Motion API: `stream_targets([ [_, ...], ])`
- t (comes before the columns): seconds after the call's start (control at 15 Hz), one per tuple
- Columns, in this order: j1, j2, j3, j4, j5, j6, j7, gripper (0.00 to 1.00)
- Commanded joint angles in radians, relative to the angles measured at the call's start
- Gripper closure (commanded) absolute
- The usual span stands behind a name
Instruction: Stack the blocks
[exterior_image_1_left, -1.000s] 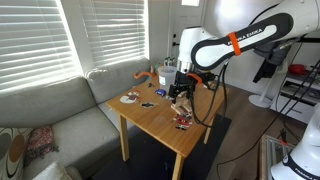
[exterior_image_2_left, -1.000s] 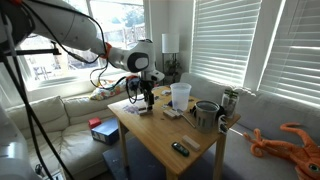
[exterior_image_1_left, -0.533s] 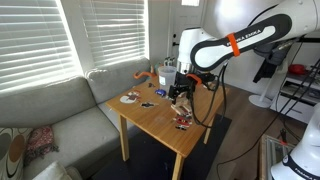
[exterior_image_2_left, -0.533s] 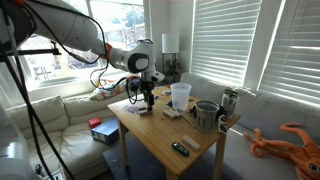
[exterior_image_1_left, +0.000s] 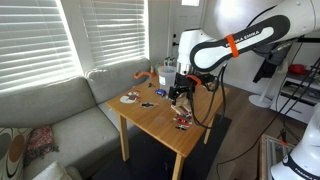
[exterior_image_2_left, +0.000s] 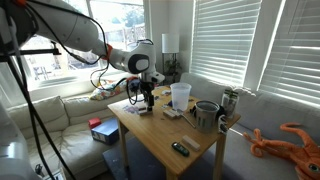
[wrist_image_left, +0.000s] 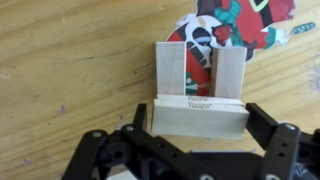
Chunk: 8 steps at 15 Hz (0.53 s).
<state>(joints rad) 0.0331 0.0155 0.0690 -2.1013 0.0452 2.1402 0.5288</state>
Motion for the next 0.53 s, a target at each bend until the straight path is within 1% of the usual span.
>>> stream_targets([
  [0.0,0.011,0.016,-0.005,0.024,0.001,-0.009,0.007,0.05],
  [0.07,0.011,0.016,-0.005,0.024,0.001,-0.009,0.007,0.07],
  [0.2,0.011,0.017,-0.005,0.025,0.000,-0.010,0.008,0.06],
  [0.47,0.011,0.020,-0.005,0.026,0.000,-0.012,0.008,0.07],
])
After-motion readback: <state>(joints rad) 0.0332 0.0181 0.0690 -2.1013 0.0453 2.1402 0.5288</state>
